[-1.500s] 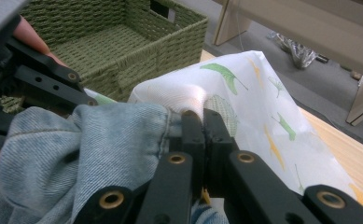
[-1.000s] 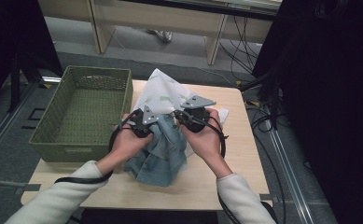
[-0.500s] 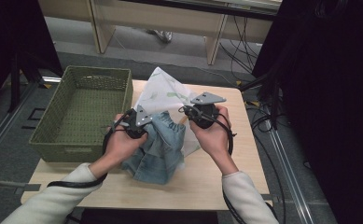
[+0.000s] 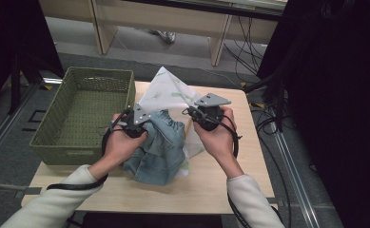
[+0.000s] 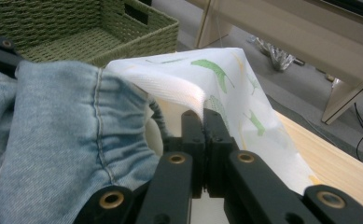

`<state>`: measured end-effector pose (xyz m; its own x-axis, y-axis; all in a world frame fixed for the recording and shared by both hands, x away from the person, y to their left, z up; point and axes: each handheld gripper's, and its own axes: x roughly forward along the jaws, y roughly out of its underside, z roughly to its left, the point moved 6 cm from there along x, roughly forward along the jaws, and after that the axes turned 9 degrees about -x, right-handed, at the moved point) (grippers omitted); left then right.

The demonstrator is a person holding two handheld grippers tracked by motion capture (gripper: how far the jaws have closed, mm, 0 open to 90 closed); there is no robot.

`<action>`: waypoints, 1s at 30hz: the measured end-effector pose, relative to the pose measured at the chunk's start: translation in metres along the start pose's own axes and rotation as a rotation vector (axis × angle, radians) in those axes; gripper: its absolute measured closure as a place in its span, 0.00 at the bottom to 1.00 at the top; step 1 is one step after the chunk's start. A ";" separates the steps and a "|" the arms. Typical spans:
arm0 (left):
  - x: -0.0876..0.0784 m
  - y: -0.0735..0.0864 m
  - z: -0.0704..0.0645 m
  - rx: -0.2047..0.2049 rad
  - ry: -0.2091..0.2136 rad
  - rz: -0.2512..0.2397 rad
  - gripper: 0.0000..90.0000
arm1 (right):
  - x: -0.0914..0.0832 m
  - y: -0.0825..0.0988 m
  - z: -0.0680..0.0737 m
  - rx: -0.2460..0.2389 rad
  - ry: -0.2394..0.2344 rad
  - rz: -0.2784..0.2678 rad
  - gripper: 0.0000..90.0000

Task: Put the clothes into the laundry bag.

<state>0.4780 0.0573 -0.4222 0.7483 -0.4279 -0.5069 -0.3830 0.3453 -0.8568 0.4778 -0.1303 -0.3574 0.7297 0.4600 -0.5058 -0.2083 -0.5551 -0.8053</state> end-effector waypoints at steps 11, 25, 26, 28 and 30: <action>0.019 0.004 -0.012 0.017 -0.008 0.023 0.90 | 0.000 -0.003 0.011 -0.017 -0.034 0.009 1.00; 0.006 0.015 -0.019 0.131 0.111 0.094 0.36 | 0.001 0.004 0.003 0.007 -0.024 0.026 1.00; 0.000 0.015 -0.018 0.139 0.117 0.092 0.33 | 0.001 0.004 0.003 0.007 -0.024 0.027 1.00; -0.010 0.017 -0.019 0.141 0.144 0.094 0.31 | 0.002 0.004 0.003 0.001 -0.023 0.027 1.00; -0.019 0.022 -0.025 0.148 0.180 0.100 0.29 | 0.003 0.004 0.004 0.004 -0.024 0.030 1.00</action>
<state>0.4420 0.0524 -0.4338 0.5972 -0.5228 -0.6083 -0.3564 0.5065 -0.7852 0.4765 -0.1282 -0.3630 0.7070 0.4598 -0.5373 -0.2326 -0.5663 -0.7907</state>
